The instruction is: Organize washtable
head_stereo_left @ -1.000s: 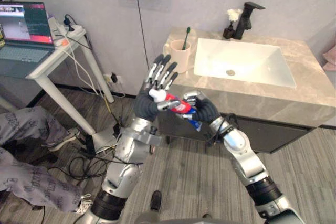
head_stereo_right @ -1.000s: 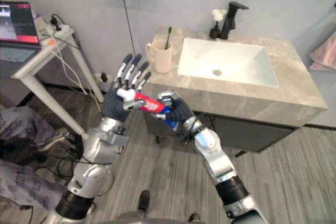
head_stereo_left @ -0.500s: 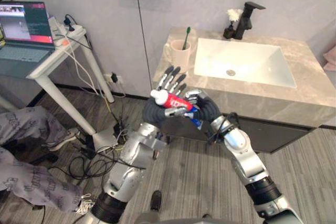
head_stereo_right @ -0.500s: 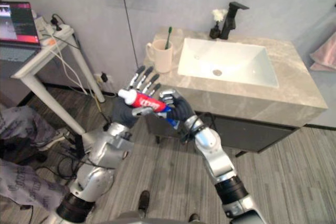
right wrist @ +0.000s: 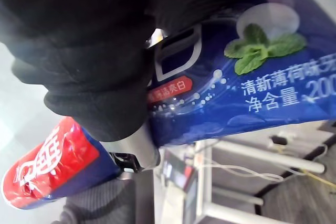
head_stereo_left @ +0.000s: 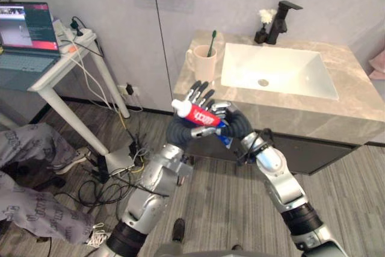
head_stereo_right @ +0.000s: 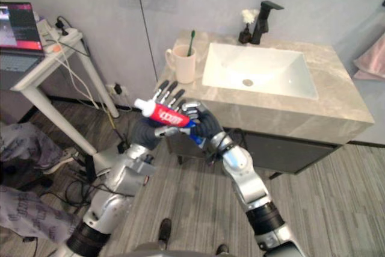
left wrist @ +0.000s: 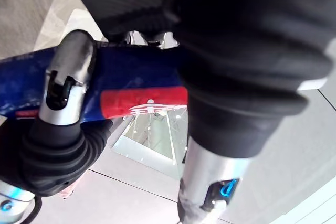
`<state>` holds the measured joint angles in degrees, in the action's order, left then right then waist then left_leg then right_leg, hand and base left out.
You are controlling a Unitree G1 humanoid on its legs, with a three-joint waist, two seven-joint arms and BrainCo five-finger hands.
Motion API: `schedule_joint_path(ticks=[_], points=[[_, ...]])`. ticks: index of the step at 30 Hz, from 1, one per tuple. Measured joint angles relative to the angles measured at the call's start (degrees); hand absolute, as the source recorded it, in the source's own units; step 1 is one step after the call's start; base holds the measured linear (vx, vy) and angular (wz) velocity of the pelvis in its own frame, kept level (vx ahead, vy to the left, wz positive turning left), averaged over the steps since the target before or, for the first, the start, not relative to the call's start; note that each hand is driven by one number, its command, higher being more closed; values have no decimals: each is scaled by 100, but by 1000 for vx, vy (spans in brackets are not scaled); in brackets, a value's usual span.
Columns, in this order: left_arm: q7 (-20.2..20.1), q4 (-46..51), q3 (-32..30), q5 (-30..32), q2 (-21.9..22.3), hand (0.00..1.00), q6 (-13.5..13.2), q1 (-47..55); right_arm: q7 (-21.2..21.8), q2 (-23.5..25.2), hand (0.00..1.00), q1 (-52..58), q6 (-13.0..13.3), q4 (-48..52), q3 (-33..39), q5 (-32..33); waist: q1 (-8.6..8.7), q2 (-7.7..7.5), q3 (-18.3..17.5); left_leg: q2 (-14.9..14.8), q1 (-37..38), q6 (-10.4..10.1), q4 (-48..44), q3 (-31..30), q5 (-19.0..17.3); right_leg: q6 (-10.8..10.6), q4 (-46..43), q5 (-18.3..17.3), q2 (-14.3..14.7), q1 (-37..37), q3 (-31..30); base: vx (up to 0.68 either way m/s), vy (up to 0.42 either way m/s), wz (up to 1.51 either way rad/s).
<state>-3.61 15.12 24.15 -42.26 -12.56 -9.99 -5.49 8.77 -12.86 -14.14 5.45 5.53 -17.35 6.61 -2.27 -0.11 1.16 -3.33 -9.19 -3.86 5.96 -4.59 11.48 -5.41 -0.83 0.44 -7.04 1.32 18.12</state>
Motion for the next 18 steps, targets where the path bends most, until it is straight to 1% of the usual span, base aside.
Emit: schedule_joint_path(ticks=[2, 5, 7, 10, 12, 14, 18], points=[[20, -3, -9, 21, 1, 100, -57, 73, -2, -6, 100, -6, -42, 0, -64, 4, 4, 0, 0, -4, 0, 0, 0, 6, 0, 0, 0, 1, 3, 4, -8, 0, 0, 0], [70, -55, -54, 37, 3, 100, -66, 94, -5, -9, 100, -7, -65, 2, -105, 5, 0, -1, -1, -12, 0, -12, 0, 16, -9, 1, 0, 3, 8, 9, -21, 0, 0, 0], [129, -56, -55, 156, 14, 100, -80, 100, -5, -9, 100, -29, -100, 1, -120, 7, -13, -1, -1, -17, 0, -16, 0, 25, -12, 1, -1, 4, 10, 16, -33, -3, -11, -3], [183, -59, -81, 261, 26, 100, -192, 87, -10, -9, 100, -144, -144, 2, -166, 59, -19, -9, -8, -54, -37, -17, 0, 106, -14, 11, -5, 12, 25, 101, -125, -13, -29, -14], [274, -99, -84, 317, 112, 100, -197, -14, 0, -31, 100, -183, -150, 17, -193, 68, -18, -21, -16, -74, -116, -19, 0, 168, -14, 14, 9, 26, 51, 210, -200, -22, -17, -18], [293, -197, -95, 364, 165, 100, -197, -113, -7, -115, 100, -183, -159, 40, -283, 107, -11, -22, -17, -79, -134, -19, 0, 189, -14, 15, 11, 30, 57, 241, -233, -9, -24, -10], [365, -227, -98, 448, 225, 100, -199, -249, -20, -117, 100, -187, -159, 80, -262, 211, -7, -28, -21, -101, -211, -20, 0, 226, -14, 16, 10, 36, 73, 337, -266, 12, -26, -6]])
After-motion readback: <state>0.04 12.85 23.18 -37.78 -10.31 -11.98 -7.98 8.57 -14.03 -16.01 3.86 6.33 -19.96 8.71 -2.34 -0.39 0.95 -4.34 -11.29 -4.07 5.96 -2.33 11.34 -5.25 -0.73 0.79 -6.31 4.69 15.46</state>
